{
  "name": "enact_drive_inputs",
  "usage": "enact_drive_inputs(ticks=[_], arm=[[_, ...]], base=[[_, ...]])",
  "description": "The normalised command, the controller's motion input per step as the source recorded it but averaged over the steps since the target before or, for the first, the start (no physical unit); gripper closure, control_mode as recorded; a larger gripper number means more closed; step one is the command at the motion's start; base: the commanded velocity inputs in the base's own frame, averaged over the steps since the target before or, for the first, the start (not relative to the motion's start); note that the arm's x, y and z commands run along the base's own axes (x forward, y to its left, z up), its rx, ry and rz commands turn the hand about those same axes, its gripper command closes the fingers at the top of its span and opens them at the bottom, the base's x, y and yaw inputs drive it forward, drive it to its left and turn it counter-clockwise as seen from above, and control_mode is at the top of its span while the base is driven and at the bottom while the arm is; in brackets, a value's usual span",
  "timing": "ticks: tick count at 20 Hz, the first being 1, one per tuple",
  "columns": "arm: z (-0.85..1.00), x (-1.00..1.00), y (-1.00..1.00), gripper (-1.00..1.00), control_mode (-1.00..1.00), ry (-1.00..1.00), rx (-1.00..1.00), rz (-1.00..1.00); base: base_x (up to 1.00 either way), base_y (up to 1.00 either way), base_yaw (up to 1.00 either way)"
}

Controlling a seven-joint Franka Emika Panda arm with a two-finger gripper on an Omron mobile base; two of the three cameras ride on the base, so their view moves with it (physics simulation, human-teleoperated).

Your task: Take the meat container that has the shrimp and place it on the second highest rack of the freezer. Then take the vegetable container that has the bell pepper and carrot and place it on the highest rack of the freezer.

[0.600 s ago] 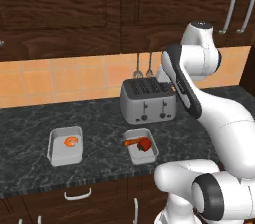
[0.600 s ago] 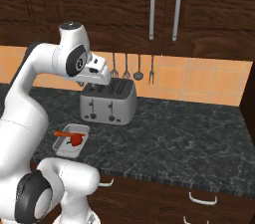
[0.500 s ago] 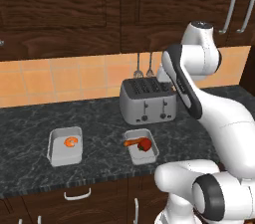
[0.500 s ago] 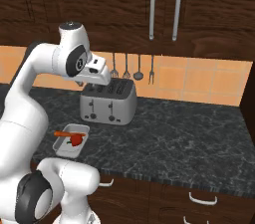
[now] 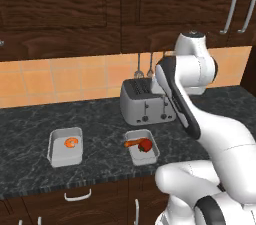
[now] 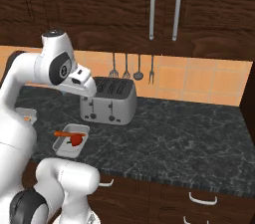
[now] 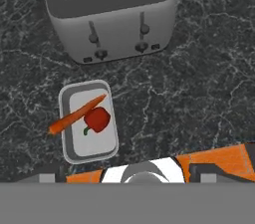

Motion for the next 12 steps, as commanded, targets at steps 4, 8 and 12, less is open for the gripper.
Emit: enact_drive_inputs(ticks=[4,8,12], arm=[[-0.61,-0.14,0.99,-1.0,-1.0,0.0,0.0,-0.46],[-0.46,0.02,1.0,-1.0,-1.0,-0.01,0.0,-0.51],[-0.26,0.18,1.0,-1.0,-1.0,0.0,0.0,-0.5]], base=[[0.0,0.0,0.0],[0.0,0.0,0.0],[0.0,0.0,0.0]])
